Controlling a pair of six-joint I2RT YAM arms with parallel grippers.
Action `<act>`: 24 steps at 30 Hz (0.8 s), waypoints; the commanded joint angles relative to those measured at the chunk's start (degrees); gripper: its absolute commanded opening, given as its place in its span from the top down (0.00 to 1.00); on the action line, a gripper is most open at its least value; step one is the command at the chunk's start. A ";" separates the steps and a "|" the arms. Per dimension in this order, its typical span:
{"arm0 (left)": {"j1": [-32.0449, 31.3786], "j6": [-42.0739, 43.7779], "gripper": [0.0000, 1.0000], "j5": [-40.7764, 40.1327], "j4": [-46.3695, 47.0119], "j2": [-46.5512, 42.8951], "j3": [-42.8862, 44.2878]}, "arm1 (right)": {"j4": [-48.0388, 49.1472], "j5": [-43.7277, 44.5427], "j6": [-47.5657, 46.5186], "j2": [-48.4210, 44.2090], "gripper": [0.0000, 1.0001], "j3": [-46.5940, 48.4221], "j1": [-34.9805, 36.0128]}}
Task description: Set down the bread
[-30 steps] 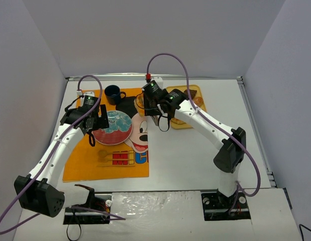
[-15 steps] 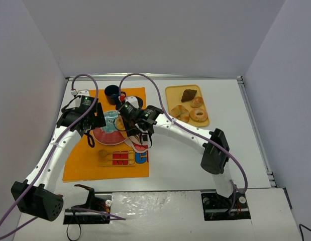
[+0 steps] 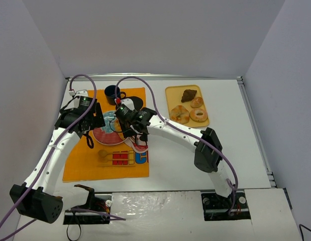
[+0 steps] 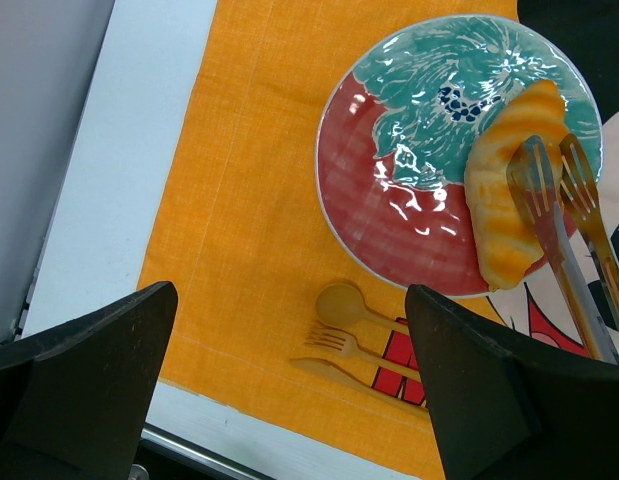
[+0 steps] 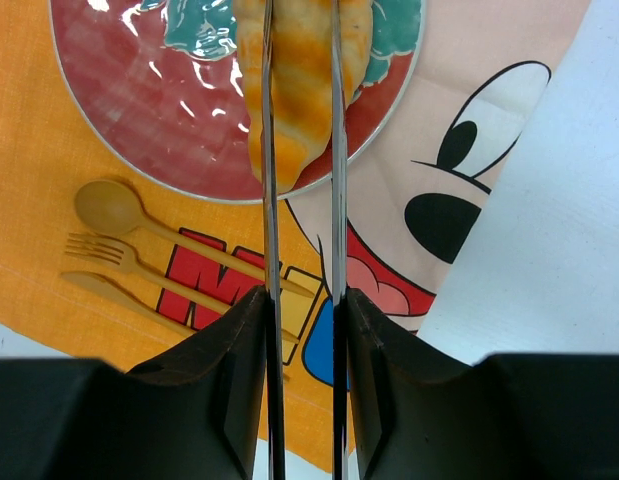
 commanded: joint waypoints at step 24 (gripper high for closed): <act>0.39 -0.13 0.03 -0.70 1.47 -0.69 2.34 | 2.73 0.69 -0.81 -2.51 0.46 4.19 0.39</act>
